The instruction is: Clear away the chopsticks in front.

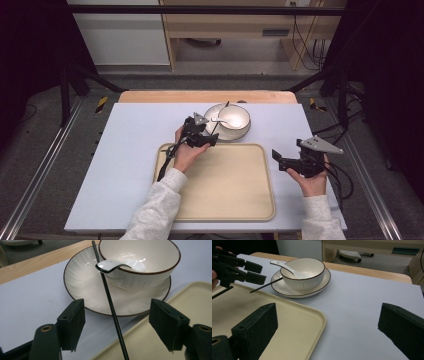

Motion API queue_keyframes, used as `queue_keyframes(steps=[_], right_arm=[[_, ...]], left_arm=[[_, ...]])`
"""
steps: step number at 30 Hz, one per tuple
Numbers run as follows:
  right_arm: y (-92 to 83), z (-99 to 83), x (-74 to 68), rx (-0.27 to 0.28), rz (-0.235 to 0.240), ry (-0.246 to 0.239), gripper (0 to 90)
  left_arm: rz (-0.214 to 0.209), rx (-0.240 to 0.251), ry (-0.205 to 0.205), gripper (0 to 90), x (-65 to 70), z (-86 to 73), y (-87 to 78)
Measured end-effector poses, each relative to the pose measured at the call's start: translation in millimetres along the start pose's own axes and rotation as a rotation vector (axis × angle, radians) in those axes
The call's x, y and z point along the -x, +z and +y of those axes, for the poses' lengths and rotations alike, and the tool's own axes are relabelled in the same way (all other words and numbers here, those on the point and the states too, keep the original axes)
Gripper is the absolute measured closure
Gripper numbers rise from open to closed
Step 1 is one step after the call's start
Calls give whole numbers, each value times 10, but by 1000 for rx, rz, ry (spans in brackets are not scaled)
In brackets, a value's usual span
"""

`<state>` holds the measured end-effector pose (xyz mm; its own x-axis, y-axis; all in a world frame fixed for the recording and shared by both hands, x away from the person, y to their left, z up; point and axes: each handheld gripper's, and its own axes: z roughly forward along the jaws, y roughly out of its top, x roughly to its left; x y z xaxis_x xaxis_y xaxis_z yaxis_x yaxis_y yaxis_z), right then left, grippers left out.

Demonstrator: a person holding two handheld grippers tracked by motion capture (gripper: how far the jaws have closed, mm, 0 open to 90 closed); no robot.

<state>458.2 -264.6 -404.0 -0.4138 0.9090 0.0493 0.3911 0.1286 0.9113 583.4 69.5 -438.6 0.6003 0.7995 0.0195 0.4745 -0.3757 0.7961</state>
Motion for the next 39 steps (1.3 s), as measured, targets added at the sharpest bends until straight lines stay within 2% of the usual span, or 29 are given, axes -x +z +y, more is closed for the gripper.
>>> queue_keyframes(steps=[3, 5, 8, 13, 17, 22, 33, 39], right_arm=[[-4, 1, 5, 0, 0, -2, 30], [-6, 2, 4, 4, 1, 3, 30], [-10, 2, 11, 3, -1, 1, 30], [-13, 3, 15, 4, 0, -2, 30], [-14, 4, 16, 5, 0, -1, 31], [-11, 3, 15, 4, 0, -1, 32], [3, -2, 5, 0, 1, 0, 33], [5, -3, 4, -2, 1, -1, 33]], left_arm=[[19, -7, -3, 344, -7, 29, 78], [23, 2, 12, 392, -8, 42, 109], [31, -21, 24, 438, -11, 48, 180], [25, -35, 36, 514, -15, 65, 276], [30, -29, 19, 612, -29, 63, 341], [26, -36, 4, 685, -52, 36, 397], [26, -40, -20, 788, -59, 12, 449], [51, -45, -30, 847, -65, 18, 436]])
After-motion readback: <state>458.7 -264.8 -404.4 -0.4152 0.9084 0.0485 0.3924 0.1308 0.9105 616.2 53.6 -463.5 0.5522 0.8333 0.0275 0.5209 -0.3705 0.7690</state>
